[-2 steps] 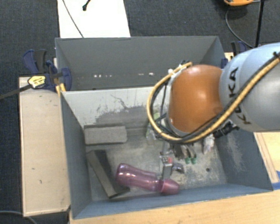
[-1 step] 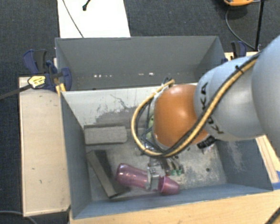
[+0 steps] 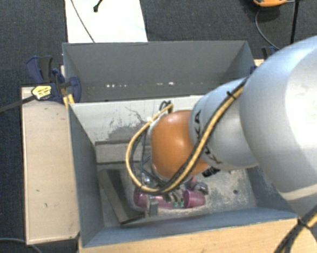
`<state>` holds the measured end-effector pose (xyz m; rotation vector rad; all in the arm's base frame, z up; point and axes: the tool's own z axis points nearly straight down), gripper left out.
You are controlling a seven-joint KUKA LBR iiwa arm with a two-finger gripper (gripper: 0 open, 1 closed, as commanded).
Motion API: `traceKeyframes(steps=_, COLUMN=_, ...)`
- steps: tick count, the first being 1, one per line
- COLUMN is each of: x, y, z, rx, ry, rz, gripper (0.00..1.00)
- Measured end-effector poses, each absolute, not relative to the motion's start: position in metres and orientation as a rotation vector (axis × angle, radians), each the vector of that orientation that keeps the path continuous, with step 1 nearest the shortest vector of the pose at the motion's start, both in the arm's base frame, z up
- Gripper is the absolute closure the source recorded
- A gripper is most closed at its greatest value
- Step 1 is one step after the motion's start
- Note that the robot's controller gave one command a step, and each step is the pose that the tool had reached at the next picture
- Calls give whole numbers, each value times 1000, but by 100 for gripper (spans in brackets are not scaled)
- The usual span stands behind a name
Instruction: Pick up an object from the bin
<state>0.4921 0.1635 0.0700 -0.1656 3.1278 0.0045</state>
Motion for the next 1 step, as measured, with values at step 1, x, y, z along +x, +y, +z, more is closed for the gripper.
traceKeyframes(steps=1, x=492, y=163, z=70, rx=-164, ry=3128, rz=5, gripper=100)
